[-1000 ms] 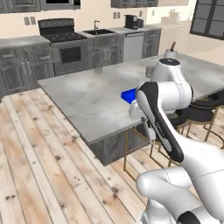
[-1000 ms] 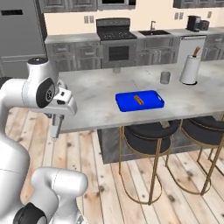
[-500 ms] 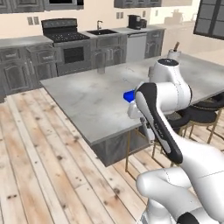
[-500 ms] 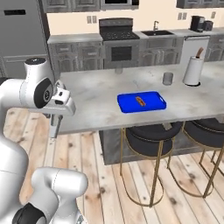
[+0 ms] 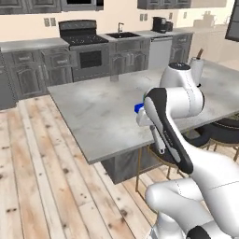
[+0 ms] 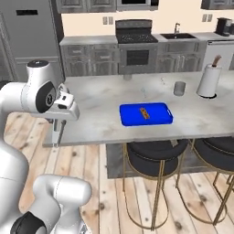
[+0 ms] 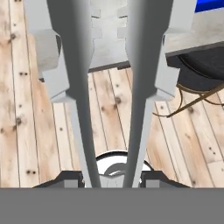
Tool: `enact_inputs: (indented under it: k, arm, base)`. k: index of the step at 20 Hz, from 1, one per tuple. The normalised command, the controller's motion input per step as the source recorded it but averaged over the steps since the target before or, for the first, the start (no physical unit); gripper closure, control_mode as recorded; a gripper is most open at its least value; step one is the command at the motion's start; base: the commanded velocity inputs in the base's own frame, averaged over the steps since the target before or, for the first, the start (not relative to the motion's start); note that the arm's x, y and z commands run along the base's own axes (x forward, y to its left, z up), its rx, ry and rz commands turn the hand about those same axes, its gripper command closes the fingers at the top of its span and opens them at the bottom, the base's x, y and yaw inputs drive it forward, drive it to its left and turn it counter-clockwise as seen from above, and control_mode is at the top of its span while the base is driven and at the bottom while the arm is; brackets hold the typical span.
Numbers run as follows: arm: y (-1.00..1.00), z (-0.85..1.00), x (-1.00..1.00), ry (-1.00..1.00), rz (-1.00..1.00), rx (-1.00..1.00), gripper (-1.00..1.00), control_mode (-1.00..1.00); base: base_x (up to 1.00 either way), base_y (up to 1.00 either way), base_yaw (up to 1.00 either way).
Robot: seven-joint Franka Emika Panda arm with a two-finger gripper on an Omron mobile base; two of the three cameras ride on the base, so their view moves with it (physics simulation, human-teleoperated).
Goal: Take the tongs from the drawer on the right and place them on the dining counter next to the tray containing the hot dog.
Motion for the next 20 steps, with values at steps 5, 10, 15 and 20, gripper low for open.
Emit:
enact_inputs:
  k: [5,10,15,20]
  arm:
    - [0.0,0.0,0.0,0.0,0.0,0.0,1.0,1.0]
    - [0.0,0.0,0.0,0.0,0.0,0.0,1.0,1.0]
    - [0.0,0.0,0.0,0.0,0.0,0.0,1.0,1.0]
    - [0.0,0.0,0.0,0.0,0.0,0.0,1.0,1.0]
  base:
    - [0.37,-0.4,0.22]
    - [0.43,-0.24,0.28]
    - [0.5,-0.2,0.32]
    - [0.39,-0.42,0.28]
